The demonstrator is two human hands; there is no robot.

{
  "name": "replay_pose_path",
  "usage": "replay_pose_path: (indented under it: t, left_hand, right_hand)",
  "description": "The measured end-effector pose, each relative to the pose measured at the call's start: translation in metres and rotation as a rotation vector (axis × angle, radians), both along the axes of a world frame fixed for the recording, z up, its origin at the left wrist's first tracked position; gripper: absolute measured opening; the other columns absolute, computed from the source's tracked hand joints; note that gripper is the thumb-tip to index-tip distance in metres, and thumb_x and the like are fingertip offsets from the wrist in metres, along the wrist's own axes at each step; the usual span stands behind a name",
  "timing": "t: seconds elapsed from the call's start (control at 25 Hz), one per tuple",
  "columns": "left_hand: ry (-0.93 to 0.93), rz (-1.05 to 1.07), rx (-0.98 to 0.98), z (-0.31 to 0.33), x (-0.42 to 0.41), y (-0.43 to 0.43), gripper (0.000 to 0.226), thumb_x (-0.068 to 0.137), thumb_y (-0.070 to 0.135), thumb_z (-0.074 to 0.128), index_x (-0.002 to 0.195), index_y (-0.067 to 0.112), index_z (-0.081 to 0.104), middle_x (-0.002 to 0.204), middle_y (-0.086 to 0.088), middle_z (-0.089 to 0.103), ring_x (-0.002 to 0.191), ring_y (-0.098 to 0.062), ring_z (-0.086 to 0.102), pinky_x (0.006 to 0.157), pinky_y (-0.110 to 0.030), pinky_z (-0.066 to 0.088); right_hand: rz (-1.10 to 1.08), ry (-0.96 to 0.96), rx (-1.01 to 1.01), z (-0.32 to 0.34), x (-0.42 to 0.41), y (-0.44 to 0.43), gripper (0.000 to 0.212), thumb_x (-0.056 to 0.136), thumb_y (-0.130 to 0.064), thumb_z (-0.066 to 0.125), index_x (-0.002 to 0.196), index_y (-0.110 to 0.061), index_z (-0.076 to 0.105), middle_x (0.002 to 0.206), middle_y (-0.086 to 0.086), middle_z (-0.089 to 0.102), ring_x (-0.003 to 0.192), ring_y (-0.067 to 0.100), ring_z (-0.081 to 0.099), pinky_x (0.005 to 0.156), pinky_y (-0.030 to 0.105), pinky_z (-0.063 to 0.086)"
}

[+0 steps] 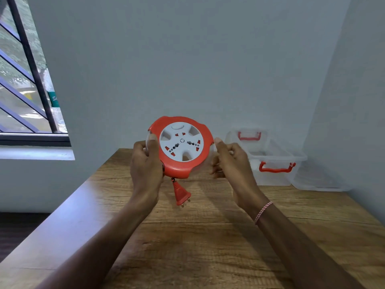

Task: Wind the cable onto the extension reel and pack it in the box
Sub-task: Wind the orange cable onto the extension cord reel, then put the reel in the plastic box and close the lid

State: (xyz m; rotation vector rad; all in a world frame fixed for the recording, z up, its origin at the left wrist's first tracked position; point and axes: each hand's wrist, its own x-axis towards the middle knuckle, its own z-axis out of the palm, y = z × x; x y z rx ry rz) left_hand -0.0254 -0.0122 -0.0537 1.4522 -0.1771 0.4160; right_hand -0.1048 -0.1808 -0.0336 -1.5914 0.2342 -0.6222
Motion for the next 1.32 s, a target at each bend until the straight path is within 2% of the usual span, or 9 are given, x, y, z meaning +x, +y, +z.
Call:
replay_pose_path:
  t: [0.16, 0.28, 0.56, 0.84, 0.92, 1.04, 1.12, 1.2, 1.32]
  left_hand:
    - [0.108, -0.111, -0.131, -0.002, 0.007, 0.003, 0.053, 0.107, 0.057, 0.045, 0.117, 0.007, 0.06, 0.092, -0.02, 0.069, 0.066, -0.018, 0.066, 0.041, -0.025, 0.047]
    - [0.093, -0.17, -0.138, -0.002, 0.006, 0.004, 0.051, 0.108, 0.054, 0.044, 0.124, 0.009, 0.061, 0.104, -0.021, 0.073, 0.064, -0.014, 0.071, 0.044, -0.026, 0.053]
    - [0.084, -0.238, -0.136, 0.0, 0.002, 0.004, 0.048, 0.108, 0.053, 0.044, 0.132, 0.013, 0.057, 0.112, -0.012, 0.075, 0.079, -0.013, 0.078, 0.054, -0.031, 0.061]
    - [0.066, -0.236, -0.136, 0.003, 0.003, 0.006, 0.048, 0.105, 0.053, 0.048, 0.13, 0.013, 0.057, 0.111, -0.012, 0.075, 0.086, -0.022, 0.08, 0.059, -0.033, 0.064]
    - [0.071, -0.24, -0.139, 0.002, 0.003, 0.006, 0.049, 0.105, 0.052, 0.048, 0.129, 0.011, 0.057, 0.108, -0.013, 0.075, 0.081, -0.022, 0.079, 0.057, -0.031, 0.064]
    - [0.097, -0.242, -0.157, -0.002, 0.009, 0.007, 0.049, 0.105, 0.052, 0.05, 0.125, 0.009, 0.06, 0.099, -0.013, 0.076, 0.072, -0.019, 0.078, 0.055, -0.029, 0.063]
    - [0.134, -0.262, -0.187, -0.002, 0.02, 0.006, 0.052, 0.105, 0.052, 0.051, 0.125, 0.005, 0.061, 0.093, -0.012, 0.075, 0.069, -0.016, 0.076, 0.055, -0.027, 0.062]
    - [0.148, -0.28, -0.181, -0.002, 0.031, 0.004, 0.05, 0.105, 0.051, 0.05, 0.126, 0.006, 0.062, 0.096, -0.012, 0.075, 0.072, -0.016, 0.077, 0.058, -0.026, 0.062]
    - [0.155, -0.296, -0.173, 0.009, 0.041, -0.001, 0.045, 0.107, 0.048, 0.048, 0.131, 0.012, 0.06, 0.106, -0.01, 0.076, 0.079, -0.016, 0.078, 0.061, -0.027, 0.064]
  right_hand:
    - [0.434, 0.206, 0.134, -0.016, 0.002, 0.019, 0.068, 0.094, -0.073, 0.044, 0.125, -0.016, 0.065, 0.106, 0.014, 0.078, 0.104, 0.031, 0.074, 0.095, 0.045, 0.058]
    - [0.592, 0.182, 0.115, -0.023, -0.002, 0.028, 0.06, 0.097, -0.068, 0.047, 0.132, -0.022, 0.061, 0.113, 0.019, 0.076, 0.113, 0.034, 0.071, 0.102, 0.046, 0.055]
    - [0.513, 0.114, 0.029, -0.016, -0.007, 0.018, 0.038, 0.093, -0.034, 0.074, 0.113, -0.003, 0.068, 0.101, 0.018, 0.078, 0.083, 0.024, 0.073, 0.079, 0.036, 0.062]
    - [0.379, 0.08, -0.02, -0.015, -0.003, 0.005, 0.037, 0.086, -0.035, 0.08, 0.109, -0.007, 0.072, 0.099, 0.016, 0.078, 0.083, 0.026, 0.072, 0.073, 0.037, 0.064]
    - [0.28, 0.08, -0.216, -0.015, 0.001, 0.001, 0.036, 0.089, -0.045, 0.074, 0.106, -0.013, 0.073, 0.095, 0.007, 0.079, 0.085, 0.022, 0.076, 0.078, 0.042, 0.065]
    - [-0.003, -0.025, -0.692, -0.015, 0.005, -0.014, 0.026, 0.097, -0.046, 0.064, 0.103, -0.022, 0.071, 0.092, -0.009, 0.073, 0.084, 0.006, 0.068, 0.078, 0.031, 0.059]
    - [-0.268, -0.101, -0.968, -0.013, 0.009, -0.031, 0.019, 0.098, -0.032, 0.064, 0.111, -0.019, 0.069, 0.104, -0.002, 0.071, 0.095, 0.013, 0.063, 0.081, 0.03, 0.052]
    - [-0.497, -0.05, -1.168, -0.014, 0.013, -0.055, 0.031, 0.094, -0.024, 0.068, 0.124, -0.014, 0.064, 0.12, 0.01, 0.067, 0.109, 0.027, 0.059, 0.091, 0.04, 0.048]
    - [-0.586, 0.11, -1.163, -0.017, 0.021, -0.086, 0.047, 0.093, -0.029, 0.07, 0.133, -0.006, 0.059, 0.124, 0.02, 0.066, 0.11, 0.037, 0.061, 0.095, 0.048, 0.049]
